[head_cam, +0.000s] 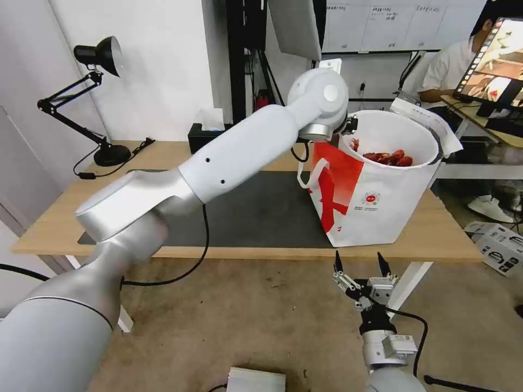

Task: Pick up the trash from the table and place it into the takeout bag.

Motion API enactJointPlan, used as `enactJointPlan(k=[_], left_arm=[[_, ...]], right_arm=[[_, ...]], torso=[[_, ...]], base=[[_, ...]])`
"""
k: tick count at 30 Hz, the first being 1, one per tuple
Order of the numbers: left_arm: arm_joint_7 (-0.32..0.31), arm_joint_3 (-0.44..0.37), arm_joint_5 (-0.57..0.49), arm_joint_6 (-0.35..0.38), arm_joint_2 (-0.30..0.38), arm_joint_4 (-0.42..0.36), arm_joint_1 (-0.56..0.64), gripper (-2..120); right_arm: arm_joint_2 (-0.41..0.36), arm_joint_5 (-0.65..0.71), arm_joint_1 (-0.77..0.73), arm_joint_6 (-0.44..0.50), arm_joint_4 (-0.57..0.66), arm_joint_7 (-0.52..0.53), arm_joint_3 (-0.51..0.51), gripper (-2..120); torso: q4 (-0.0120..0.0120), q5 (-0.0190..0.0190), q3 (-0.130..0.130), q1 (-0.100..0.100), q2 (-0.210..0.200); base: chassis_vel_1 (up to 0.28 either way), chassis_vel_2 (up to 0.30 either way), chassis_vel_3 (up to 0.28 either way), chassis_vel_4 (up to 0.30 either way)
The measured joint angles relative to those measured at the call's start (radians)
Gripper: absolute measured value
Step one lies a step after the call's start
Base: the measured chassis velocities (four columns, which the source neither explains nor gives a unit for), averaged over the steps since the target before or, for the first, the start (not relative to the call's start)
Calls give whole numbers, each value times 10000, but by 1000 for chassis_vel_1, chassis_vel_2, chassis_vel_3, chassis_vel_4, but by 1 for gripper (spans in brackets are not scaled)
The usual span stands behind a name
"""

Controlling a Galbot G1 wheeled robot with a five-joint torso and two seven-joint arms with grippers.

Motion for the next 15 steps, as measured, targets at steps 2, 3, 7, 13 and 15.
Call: enactJointPlan(k=[2,3,7,13,15], left_arm=[[33,22,66,14,-48,119,0,0],[61,45,125,22,-79,204,6,0],[86,94,186,41,-153,438,60,0],[18,316,144,224,-126,495,58,0],[10,390,95,267,-108,504,-6,0]], right_arm=[[0,0,-1,0,12,0,3,99],[2,-1,-1,0,18,0,2,99],[9,-3,11,0,47,1,-1,99],[21,-5,23,-8,42,4,-7,99],[22,-5,33,-15,36,6,-20,99]], torso=[[0,0,0,0,0],[0,0,0,0,0],[0,0,0,0,0],[0,0,1,0,0],[0,0,0,0,0]], base=[[0,0,0,0],[0,0,0,0],[0,0,0,0],[0,0,0,0],[0,0,0,0]])
